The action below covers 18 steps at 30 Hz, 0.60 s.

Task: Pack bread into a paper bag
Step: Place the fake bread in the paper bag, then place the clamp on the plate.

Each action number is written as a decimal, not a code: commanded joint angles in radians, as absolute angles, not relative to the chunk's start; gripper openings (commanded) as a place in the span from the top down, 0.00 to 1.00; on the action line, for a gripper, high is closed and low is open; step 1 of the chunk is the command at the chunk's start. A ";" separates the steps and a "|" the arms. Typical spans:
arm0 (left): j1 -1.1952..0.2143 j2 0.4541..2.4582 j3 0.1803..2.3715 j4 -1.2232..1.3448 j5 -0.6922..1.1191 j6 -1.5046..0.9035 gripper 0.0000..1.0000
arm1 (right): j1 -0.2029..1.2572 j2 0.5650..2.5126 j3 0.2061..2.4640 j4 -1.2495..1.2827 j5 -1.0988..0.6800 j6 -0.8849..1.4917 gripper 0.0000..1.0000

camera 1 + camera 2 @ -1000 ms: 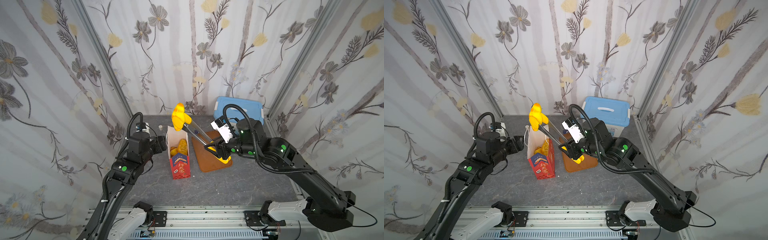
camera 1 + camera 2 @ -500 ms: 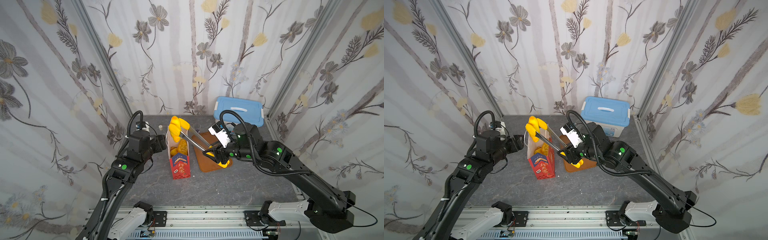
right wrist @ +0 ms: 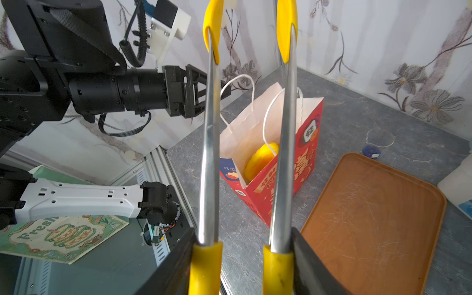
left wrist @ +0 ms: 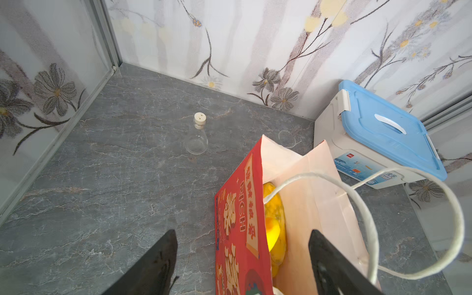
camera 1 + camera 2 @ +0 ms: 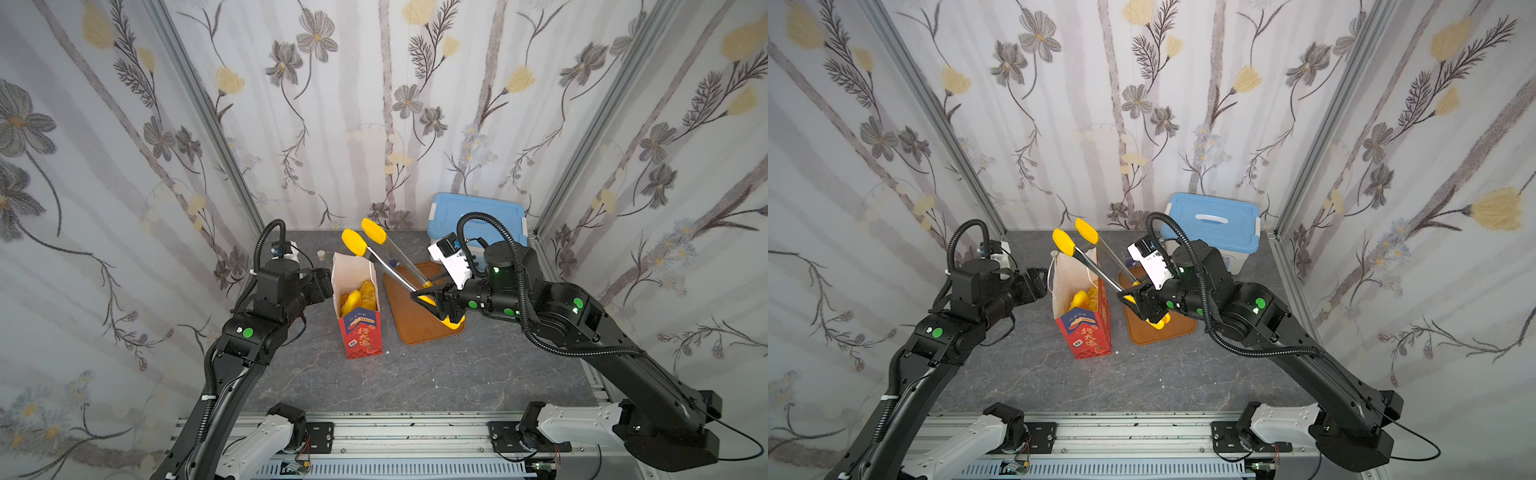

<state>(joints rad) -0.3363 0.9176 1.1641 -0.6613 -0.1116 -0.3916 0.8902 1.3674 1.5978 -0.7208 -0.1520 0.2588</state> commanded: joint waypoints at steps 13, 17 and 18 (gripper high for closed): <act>-0.335 0.949 1.232 -0.636 -0.147 -0.366 0.18 | 0.594 1.351 1.464 -0.536 -0.043 0.294 0.44; -0.333 0.967 1.286 -0.664 -0.208 -0.331 0.17 | 0.574 1.374 1.357 -0.472 -0.014 0.304 0.44; -0.333 0.966 1.291 -0.662 -0.216 -0.329 0.16 | 0.572 1.381 1.335 -0.453 -0.003 0.306 0.44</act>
